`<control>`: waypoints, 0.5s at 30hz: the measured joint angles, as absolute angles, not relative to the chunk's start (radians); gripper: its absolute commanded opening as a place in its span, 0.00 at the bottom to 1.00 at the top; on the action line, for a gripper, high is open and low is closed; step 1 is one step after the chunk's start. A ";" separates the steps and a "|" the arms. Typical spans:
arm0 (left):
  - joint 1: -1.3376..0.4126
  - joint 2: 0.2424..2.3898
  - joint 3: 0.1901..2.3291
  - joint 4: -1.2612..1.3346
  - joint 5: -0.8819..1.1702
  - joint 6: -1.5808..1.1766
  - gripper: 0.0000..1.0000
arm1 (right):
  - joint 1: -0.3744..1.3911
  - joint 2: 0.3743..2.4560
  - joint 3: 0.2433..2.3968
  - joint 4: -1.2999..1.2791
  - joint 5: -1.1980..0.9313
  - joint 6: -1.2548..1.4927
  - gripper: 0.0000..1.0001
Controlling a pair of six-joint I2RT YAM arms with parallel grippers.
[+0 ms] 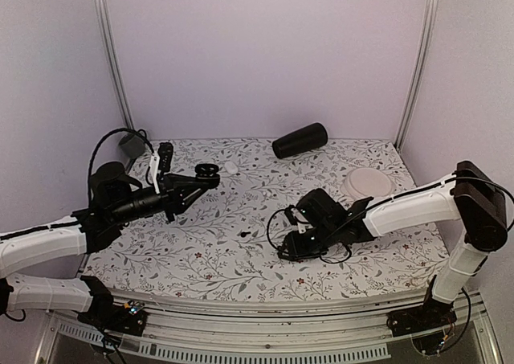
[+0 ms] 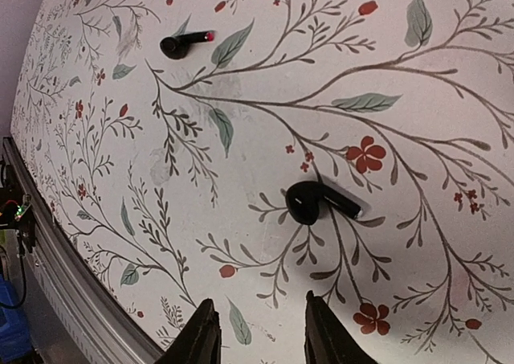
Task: Insert the wireless bluetooth earbuds into the charging case
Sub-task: Move the right earbud to the center of the board.
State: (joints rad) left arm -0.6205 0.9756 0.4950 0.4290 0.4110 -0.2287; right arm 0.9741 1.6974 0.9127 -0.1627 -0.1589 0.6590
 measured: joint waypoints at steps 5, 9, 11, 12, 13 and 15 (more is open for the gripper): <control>-0.620 0.974 0.495 0.428 0.411 -0.229 0.00 | 0.958 1.746 0.902 -0.106 -0.198 0.709 0.37; -0.620 0.966 0.495 0.428 0.411 -0.229 0.00 | 0.932 1.789 0.906 -0.068 -0.212 0.725 0.38; -0.620 0.961 0.495 0.428 0.411 -0.229 0.00 | 0.921 1.803 0.921 -0.063 -0.212 0.726 0.37; -0.620 0.959 0.495 0.428 0.411 -0.229 0.00 | 0.916 1.813 0.933 -0.062 -0.211 0.725 0.38; -0.620 0.958 0.495 0.428 0.410 -0.229 0.00 | 0.913 1.823 0.946 -0.063 -0.209 0.722 0.38; -0.620 0.955 0.495 0.427 0.410 -0.229 0.00 | 0.906 1.855 0.986 -0.065 -0.204 0.714 0.37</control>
